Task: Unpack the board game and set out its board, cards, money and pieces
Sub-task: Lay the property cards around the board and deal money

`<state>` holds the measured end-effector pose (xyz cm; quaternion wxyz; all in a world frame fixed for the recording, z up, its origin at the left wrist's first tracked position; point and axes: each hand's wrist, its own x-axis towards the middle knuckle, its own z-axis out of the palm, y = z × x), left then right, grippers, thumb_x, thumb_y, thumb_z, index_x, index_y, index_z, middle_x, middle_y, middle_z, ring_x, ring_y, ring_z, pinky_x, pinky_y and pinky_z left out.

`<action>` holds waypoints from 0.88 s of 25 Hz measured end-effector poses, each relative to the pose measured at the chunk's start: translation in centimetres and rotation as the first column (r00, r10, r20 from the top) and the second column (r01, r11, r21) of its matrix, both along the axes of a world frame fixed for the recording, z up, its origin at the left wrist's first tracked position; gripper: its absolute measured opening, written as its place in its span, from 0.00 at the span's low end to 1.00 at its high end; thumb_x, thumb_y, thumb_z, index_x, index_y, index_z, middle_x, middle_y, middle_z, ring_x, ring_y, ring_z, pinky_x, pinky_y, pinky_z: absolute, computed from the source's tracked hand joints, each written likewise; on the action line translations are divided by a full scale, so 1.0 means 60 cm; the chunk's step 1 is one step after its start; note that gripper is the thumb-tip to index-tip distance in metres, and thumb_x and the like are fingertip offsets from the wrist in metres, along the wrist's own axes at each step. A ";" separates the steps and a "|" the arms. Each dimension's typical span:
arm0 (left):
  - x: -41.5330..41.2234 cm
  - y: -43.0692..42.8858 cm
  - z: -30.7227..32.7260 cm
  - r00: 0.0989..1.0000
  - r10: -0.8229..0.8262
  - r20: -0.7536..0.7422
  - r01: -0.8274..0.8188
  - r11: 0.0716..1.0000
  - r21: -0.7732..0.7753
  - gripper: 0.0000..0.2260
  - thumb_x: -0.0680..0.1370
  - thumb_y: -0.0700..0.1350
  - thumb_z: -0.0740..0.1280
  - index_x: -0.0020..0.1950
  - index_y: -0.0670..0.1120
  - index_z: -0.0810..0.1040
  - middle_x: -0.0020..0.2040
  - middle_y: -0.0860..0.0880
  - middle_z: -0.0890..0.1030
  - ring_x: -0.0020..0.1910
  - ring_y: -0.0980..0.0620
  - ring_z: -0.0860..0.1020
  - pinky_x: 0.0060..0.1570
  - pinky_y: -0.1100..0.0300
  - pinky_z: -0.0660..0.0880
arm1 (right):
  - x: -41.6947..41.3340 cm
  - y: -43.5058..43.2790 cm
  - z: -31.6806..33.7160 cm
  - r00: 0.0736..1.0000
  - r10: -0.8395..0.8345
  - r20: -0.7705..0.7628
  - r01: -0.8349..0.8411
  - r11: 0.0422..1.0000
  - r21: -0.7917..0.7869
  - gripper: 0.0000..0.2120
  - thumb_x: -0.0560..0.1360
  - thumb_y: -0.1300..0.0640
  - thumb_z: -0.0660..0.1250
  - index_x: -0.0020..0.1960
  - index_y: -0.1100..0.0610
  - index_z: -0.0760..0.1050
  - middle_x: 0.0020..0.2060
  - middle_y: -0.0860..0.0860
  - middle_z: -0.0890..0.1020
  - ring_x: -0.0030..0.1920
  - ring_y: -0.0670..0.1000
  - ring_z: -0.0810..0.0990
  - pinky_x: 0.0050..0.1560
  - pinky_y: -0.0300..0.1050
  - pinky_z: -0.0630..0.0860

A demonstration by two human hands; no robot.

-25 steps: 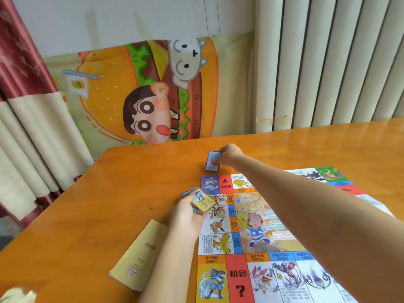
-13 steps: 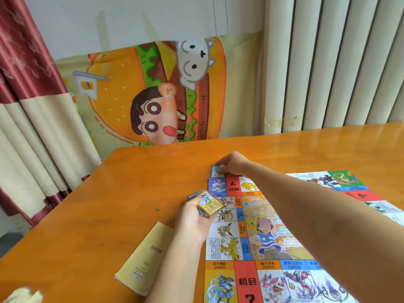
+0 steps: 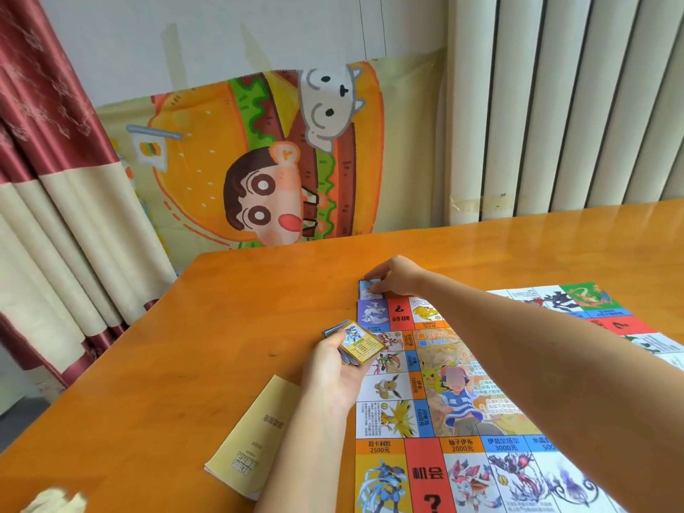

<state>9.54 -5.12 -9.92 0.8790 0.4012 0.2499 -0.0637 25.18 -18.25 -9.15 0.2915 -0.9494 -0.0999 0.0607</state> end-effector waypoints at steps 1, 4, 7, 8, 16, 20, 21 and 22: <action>0.000 0.001 0.001 1.000 -0.002 -0.001 0.002 1.000 0.001 0.07 0.82 0.39 0.58 0.50 0.36 0.73 0.47 0.38 0.78 0.52 0.40 0.76 0.51 0.48 0.73 | 0.001 0.000 -0.001 1.000 -0.017 -0.014 0.017 0.999 0.031 0.21 0.74 0.52 0.70 0.67 0.51 0.74 0.65 0.54 0.76 0.60 0.55 0.76 0.55 0.45 0.76; -0.003 0.003 0.004 1.000 0.006 0.013 -0.006 1.000 -0.018 0.08 0.82 0.39 0.57 0.47 0.36 0.73 0.46 0.37 0.78 0.48 0.41 0.77 0.50 0.48 0.72 | -0.006 0.001 0.000 0.986 -0.134 -0.095 0.155 0.951 0.267 0.24 0.75 0.47 0.69 0.68 0.53 0.72 0.67 0.55 0.73 0.65 0.57 0.72 0.62 0.49 0.72; -0.005 0.008 0.012 0.997 0.040 0.059 -0.038 0.998 -0.046 0.08 0.82 0.39 0.56 0.52 0.36 0.73 0.45 0.38 0.78 0.43 0.43 0.78 0.47 0.49 0.73 | -0.027 -0.003 0.028 0.984 -0.143 -0.103 0.173 0.906 0.387 0.25 0.76 0.47 0.67 0.68 0.58 0.72 0.65 0.55 0.75 0.64 0.56 0.72 0.62 0.48 0.69; -0.005 0.012 0.018 0.994 0.052 0.091 -0.046 0.997 -0.069 0.08 0.82 0.39 0.55 0.54 0.36 0.72 0.45 0.37 0.78 0.43 0.43 0.78 0.46 0.50 0.74 | -0.039 -0.007 0.045 0.988 -0.129 -0.090 0.154 0.903 0.401 0.23 0.76 0.48 0.67 0.67 0.59 0.73 0.63 0.55 0.76 0.62 0.55 0.74 0.59 0.46 0.70; -0.026 0.001 0.092 0.916 -0.057 0.397 0.092 0.993 -0.068 0.09 0.82 0.37 0.56 0.55 0.36 0.74 0.39 0.42 0.83 0.37 0.48 0.83 0.37 0.58 0.81 | -0.191 -0.063 0.157 0.994 0.035 -0.108 0.025 0.862 0.506 0.10 0.78 0.56 0.65 0.54 0.61 0.79 0.43 0.54 0.82 0.40 0.50 0.81 0.40 0.38 0.77; -0.056 -0.039 0.117 0.885 -0.170 0.433 0.141 0.985 0.097 0.06 0.80 0.36 0.61 0.49 0.40 0.77 0.37 0.44 0.84 0.36 0.49 0.83 0.36 0.58 0.81 | -0.272 -0.109 0.188 0.988 0.084 -0.128 0.006 0.815 0.579 0.11 0.80 0.59 0.61 0.51 0.61 0.80 0.43 0.57 0.83 0.42 0.53 0.83 0.44 0.41 0.80; -0.065 -0.050 0.121 0.890 -0.185 0.417 0.138 0.980 0.140 0.05 0.78 0.35 0.63 0.46 0.41 0.78 0.36 0.45 0.84 0.34 0.50 0.83 0.33 0.60 0.80 | -0.289 -0.121 0.198 0.989 0.084 -0.125 0.004 0.815 0.579 0.11 0.81 0.59 0.60 0.51 0.62 0.80 0.44 0.58 0.83 0.43 0.54 0.83 0.44 0.41 0.80; -0.072 -0.062 0.122 0.899 -0.190 0.395 0.131 0.976 0.173 0.05 0.77 0.35 0.64 0.44 0.43 0.78 0.34 0.47 0.84 0.32 0.51 0.82 0.31 0.62 0.79 | -0.305 -0.135 0.208 0.990 0.076 -0.118 0.006 0.818 0.576 0.11 0.81 0.59 0.60 0.51 0.62 0.80 0.44 0.58 0.83 0.44 0.54 0.83 0.43 0.40 0.80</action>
